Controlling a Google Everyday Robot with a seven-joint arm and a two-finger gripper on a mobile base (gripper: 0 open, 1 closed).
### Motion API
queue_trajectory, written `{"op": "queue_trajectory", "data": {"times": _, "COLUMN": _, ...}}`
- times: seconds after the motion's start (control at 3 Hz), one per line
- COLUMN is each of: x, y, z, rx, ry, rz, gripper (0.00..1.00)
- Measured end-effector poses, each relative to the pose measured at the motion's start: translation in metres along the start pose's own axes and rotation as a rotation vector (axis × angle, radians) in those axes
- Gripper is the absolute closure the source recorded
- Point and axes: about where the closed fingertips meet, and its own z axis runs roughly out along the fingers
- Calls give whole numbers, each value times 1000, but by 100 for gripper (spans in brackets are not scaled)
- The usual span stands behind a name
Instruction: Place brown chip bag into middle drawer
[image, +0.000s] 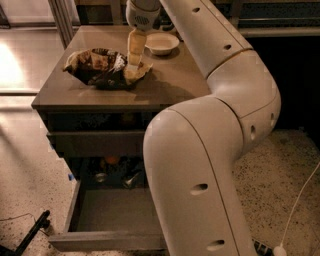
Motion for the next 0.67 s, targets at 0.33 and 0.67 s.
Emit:
{"op": "queue_trajectory", "data": {"times": 0.33, "x": -27, "y": -10, "z": 30, "rx": -17, "ry": -66, "rz": -22, "gripper": 0}}
{"op": "queue_trajectory", "data": {"times": 0.67, "x": -29, "y": -7, "z": 42, "rx": -31, "ry": -73, "rz": -23, "gripper": 0}}
